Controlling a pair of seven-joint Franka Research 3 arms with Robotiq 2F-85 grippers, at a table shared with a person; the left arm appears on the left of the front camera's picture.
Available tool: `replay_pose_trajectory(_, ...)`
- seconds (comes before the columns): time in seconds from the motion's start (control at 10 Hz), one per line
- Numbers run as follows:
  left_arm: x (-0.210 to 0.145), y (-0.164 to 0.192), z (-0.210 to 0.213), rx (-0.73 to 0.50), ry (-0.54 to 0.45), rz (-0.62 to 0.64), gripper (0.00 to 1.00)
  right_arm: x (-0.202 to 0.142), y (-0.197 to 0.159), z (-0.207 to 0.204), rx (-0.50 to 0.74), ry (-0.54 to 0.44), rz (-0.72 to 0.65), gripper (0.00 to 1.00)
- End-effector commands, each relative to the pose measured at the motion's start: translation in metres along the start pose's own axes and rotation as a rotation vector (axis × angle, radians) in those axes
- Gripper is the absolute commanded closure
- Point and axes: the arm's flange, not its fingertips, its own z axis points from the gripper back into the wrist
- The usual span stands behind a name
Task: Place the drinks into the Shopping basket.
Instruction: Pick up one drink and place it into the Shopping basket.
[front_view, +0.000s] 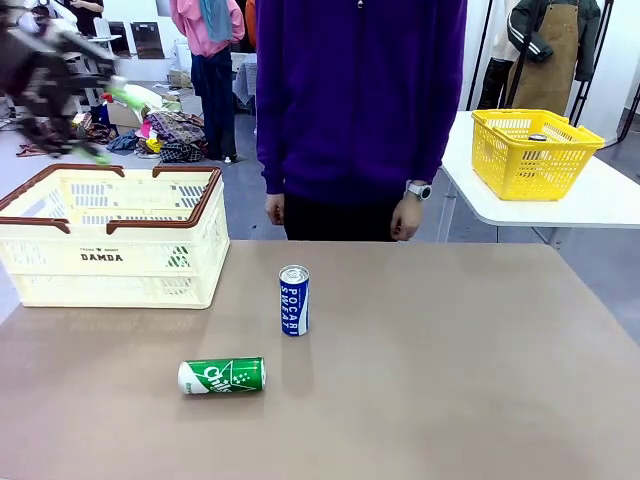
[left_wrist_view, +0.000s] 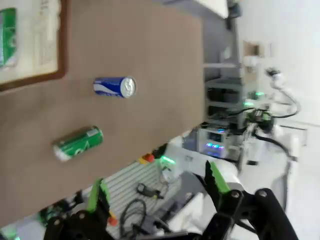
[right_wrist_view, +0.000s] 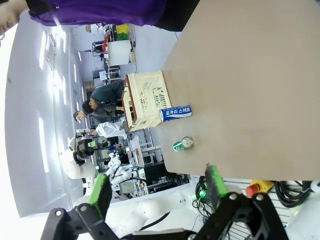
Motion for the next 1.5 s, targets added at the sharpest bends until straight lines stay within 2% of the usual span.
replay_pose_trajectory(0.0, 0.024, -0.026, -0.048, 0.204, -0.032, -0.036, 0.0, 0.001, 0.005, 0.0, 0.023, -0.003, -0.009, 0.0)
replay_pose_trajectory(0.1, 0.033, -0.052, -0.089, 0.339, -0.069, -0.063, 0.0, 0.001, 0.005, 0.0, 0.023, -0.003, -0.009, 0.0)
replay_pose_trajectory(0.4, 0.02, -0.096, -0.181, 0.541, -0.027, -0.175, 0.0, 0.001, 0.005, 0.0, 0.023, -0.003, -0.009, 0.0)
replay_pose_trajectory(0.6, 0.003, -0.106, -0.23, 0.644, 0.006, -0.231, 0.0, 0.001, 0.005, 0.0, 0.023, -0.003, -0.009, 0.0)
replay_pose_trajectory(0.7, 0.009, -0.104, -0.233, 0.672, -0.022, -0.205, 0.0, 0.001, 0.005, 0.0, 0.023, -0.003, -0.009, 0.0)
replay_pose_trajectory(0.8, -0.003, -0.1, -0.225, 0.589, 0.003, -0.234, 0.0, 0.001, 0.005, 0.0, 0.023, -0.003, -0.009, 0.0)
replay_pose_trajectory(1.2, -0.003, -0.1, -0.225, 0.589, 0.003, -0.234, 0.0, 0.001, 0.005, 0.0, 0.023, -0.003, -0.009, 0.0)
replay_pose_trajectory(1.4, -0.007, -0.098, -0.239, 0.653, -0.047, -0.205, 0.0, 0.001, 0.005, 0.0, 0.023, -0.003, -0.009, 0.0)
